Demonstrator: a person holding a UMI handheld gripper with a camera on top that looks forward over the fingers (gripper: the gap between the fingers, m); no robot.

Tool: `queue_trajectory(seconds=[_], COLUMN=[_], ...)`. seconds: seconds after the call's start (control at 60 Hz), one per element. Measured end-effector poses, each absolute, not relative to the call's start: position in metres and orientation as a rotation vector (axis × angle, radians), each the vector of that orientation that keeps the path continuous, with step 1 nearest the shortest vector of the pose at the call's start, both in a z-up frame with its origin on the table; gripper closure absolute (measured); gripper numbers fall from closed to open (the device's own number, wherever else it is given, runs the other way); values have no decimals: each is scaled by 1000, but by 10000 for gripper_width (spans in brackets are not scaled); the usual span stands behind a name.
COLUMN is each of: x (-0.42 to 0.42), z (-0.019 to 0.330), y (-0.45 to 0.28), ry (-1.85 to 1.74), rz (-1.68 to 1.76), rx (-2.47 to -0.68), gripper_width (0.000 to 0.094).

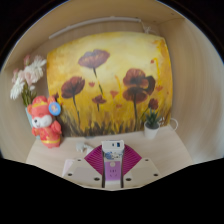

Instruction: Unplug charger

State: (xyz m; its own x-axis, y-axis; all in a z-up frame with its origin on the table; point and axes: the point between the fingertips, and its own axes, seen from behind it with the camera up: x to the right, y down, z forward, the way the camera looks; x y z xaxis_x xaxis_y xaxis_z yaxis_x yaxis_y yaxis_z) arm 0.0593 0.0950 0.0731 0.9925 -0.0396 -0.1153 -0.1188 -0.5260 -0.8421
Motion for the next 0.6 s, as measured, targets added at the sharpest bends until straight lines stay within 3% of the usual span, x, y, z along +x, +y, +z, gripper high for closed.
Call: queue_trajectory(seconds=[0.067, 0.117, 0.217, 0.283, 0.333, 0.367, 0.433, 0.6], x=[90, 104, 143, 177, 199, 213, 229, 230], z=[187, 245, 274, 234, 178, 167, 96, 16], y=[122, 130, 122, 113, 105, 93, 80, 49], ry=[109, 74, 69, 80, 80, 97, 121, 156], rz=[63, 49, 65, 28, -15, -42, -31, 24], rx=[-1914, -1798, -1822, -1896, -1992, -2041, -2165, -2352], gripper_width=[733, 734, 734, 735, 734, 734, 735, 730])
